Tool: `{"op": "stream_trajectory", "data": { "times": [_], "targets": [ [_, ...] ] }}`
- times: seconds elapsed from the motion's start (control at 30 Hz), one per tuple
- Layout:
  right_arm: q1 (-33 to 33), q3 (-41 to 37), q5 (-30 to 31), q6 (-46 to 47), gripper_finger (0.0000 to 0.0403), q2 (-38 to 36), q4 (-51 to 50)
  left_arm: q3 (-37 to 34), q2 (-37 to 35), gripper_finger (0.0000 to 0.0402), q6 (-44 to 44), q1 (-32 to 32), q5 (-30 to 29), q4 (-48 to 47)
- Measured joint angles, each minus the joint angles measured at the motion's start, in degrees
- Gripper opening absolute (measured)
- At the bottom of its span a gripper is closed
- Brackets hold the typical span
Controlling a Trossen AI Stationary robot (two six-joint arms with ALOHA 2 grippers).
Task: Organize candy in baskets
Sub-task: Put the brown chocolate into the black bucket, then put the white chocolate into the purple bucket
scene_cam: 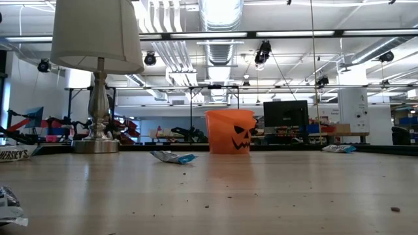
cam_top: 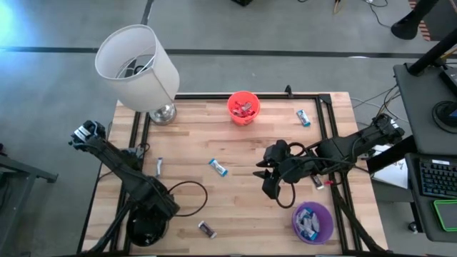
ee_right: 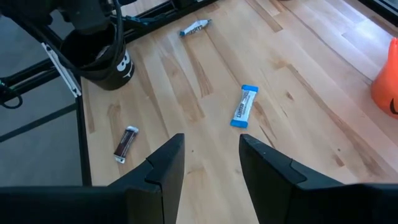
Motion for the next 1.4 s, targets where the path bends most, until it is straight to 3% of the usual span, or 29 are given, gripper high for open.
{"op": "stream_trajectory", "data": {
  "times": [0.23,0.37,0.47,0.67,0.83,1.0,1.13,1.4],
  "targets": [
    [-0.35,0.00,0.04,-0.17,0.0144,0.00,0.00,1.90,-0.02,0.0093,1.03,0.00,-1.30,-0.22],
    [-0.38,0.00,0.04,-0.19,0.0144,0.00,0.00,4.01,-0.04,0.0112,1.54,0.00,-8.72,-0.40],
    [-0.37,0.00,0.04,-0.08,0.0144,0.71,0.32,7.23,-0.04,0.0116,1.41,0.02,-20.95,-0.35],
    [-0.48,0.00,-3.79,-1.08,0.0144,4.73,1.95,16.07,-0.09,0.0114,-1.78,0.09,-53.79,-0.24],
    [-0.48,-0.04,-4.02,-1.11,0.0144,9.15,4.49,22.04,-0.10,0.0113,-0.65,0.11,-67.15,-2.08],
    [-0.48,-0.04,-5.06,-3.47,0.0144,13.52,12.81,23.78,-0.63,0.0113,-1.63,0.41,-74.07,-5.09],
    [-0.48,-0.04,-9.01,-7.03,0.0144,16.55,20.28,23.51,-1.07,0.0113,-2.40,1.53,-74.92,-5.52],
    [-0.50,-0.04,-9.78,-6.84,0.0144,20.57,25.59,21.40,-2.04,0.0113,-4.61,5.06,-75.53,-5.60]
  ]
}}
